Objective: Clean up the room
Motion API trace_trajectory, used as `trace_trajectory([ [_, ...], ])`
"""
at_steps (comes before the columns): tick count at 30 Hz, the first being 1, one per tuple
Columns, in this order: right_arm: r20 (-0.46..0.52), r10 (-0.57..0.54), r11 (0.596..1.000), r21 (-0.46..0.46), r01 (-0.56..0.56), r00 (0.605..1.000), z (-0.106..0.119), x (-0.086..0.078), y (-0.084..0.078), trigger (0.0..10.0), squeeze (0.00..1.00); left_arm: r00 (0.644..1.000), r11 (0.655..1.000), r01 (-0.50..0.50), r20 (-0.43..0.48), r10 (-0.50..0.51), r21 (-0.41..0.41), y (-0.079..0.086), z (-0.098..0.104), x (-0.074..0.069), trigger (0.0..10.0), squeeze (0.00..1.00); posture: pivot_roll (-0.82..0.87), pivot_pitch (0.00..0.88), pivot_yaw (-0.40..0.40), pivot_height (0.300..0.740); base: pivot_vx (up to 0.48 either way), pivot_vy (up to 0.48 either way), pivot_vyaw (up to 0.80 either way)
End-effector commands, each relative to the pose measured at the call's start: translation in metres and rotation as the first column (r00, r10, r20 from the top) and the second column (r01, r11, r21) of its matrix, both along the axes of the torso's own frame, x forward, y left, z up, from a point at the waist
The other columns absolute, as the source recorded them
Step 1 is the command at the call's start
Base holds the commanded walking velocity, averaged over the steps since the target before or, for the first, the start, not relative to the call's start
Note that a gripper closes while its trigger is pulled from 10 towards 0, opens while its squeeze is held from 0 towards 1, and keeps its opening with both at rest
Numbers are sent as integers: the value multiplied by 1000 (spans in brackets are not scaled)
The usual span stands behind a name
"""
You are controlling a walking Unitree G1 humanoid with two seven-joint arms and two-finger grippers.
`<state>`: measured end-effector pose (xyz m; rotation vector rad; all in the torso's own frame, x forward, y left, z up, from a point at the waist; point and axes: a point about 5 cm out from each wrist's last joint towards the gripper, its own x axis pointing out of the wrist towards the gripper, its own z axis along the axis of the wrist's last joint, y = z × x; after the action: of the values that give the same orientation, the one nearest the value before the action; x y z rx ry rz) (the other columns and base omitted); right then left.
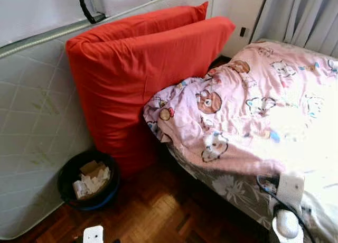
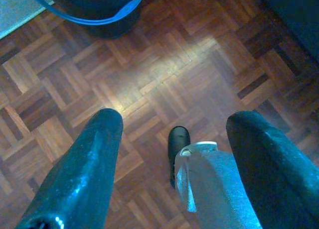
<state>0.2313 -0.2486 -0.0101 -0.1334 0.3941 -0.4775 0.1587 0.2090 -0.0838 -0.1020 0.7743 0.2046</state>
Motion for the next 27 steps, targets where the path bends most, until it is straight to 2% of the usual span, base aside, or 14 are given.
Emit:
trace_trajectory([
  [1, -132, 20, 999, 32, -15, 991, -17, -10, 2, 10000, 0, 1000, 1000, 11, -22, -11, 1, 0, -3, -5, 10000, 0, -33, 59, 8, 740, 0, 0, 0],
  [9, -266, 82, 992, 115, -52, 961, -40, -23, 13, 10000, 0, 999, 1000, 28, -33, -28, 3, -1, -4, -8, 10000, 0, -30, 54, 11, 740, 0, 0, 0],
  [13, -326, 180, 970, 218, -112, 928, -53, -30, 28, 10000, 0, 999, 999, 36, -36, -36, 3, -2, -4, -9, 10000, 0, -32, 56, 13, 740, 0, 0, 0],
  [16, -351, 230, 957, 252, -145, 908, -58, -35, 35, 10000, 0, 998, 999, 41, -37, -41, 2, -3, -4, -9, 10000, 0, -35, 60, 14, 740, 0, 0, 0],
  [27, -387, 182, 962, 262, -82, 904, -62, -41, 28, 10000, 0, 998, 999, 49, -39, -49, 4, -4, -5, -8, 10000, 0, -31, 69, 11, 740, 0, 0, 0],
])
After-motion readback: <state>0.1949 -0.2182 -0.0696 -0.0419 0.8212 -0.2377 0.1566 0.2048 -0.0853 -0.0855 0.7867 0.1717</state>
